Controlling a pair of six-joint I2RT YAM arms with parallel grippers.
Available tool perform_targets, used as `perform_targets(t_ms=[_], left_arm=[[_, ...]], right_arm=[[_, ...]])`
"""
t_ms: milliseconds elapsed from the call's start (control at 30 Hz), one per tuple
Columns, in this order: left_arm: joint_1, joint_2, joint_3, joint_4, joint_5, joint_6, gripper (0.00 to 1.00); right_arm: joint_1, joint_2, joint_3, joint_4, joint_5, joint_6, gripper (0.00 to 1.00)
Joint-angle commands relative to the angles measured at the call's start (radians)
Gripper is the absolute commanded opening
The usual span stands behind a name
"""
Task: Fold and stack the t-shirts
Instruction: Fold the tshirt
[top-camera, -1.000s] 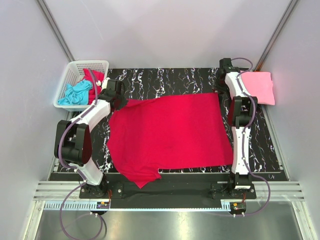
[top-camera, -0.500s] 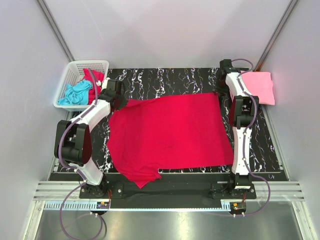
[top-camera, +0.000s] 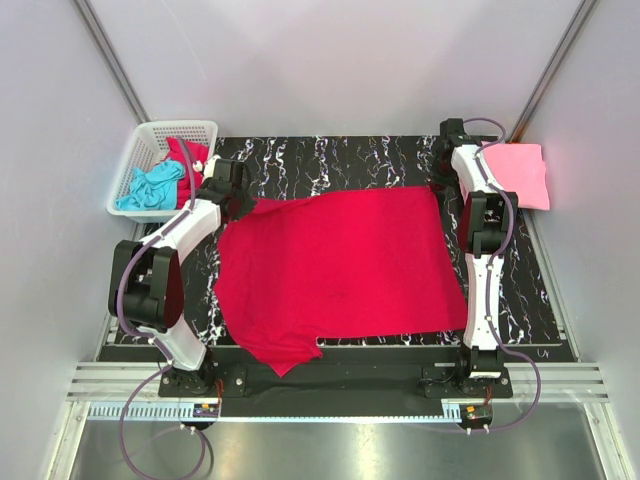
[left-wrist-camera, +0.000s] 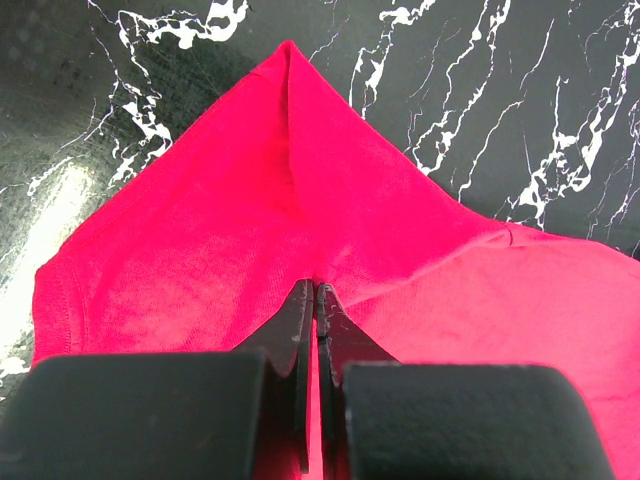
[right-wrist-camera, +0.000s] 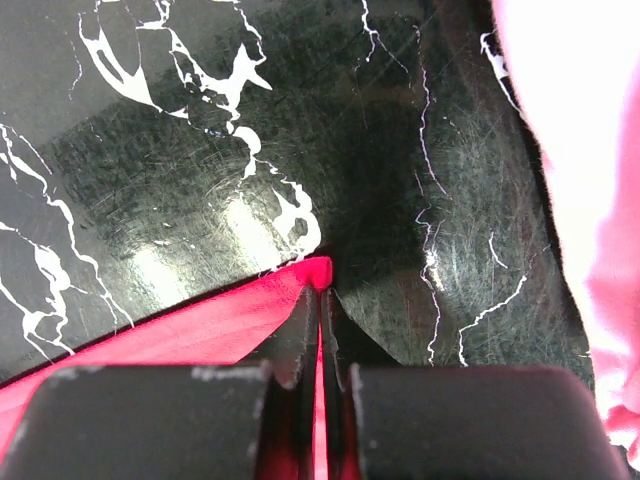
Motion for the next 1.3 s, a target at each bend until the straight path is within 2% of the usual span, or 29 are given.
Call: perform_targets(t_ms=[0, 167, 433, 733, 1000, 1267], left_arm=[[0.001, -0.047, 0.011, 0.016, -0.002, 0.017, 0.00], [0.001, -0.067, 0.008, 0.016, 0.002, 0.015, 0.00], [0.001, -0.139, 0.026, -0.003, -0.016, 0.015, 0.00], [0.000, -0.303, 0.005, -0.066, -0.034, 0.011, 0.00], [0.000, -0.475, -0.066, -0.162, -0.039, 0.002, 0.00], [-0.018, -0.607, -0.211, -0.265, -0.012, -0.028, 0.00]], right_arm=[[0.003, -0.004, 0.020, -0.029, -0.008, -0.017, 0.00], [0.003, -0.067, -0.046, -0.024, 0.015, -0.026, 0.00], [0.003, -0.266, -0.192, -0.009, 0.038, -0.034, 0.00], [0.003, -0.457, -0.365, 0.023, 0.012, -0.014, 0.00], [0.004, -0.671, -0.653, 0.068, -0.064, 0.014, 0.00], [0.052, -0.869, -0.971, 0.109, -0.080, 0.066, 0.00]])
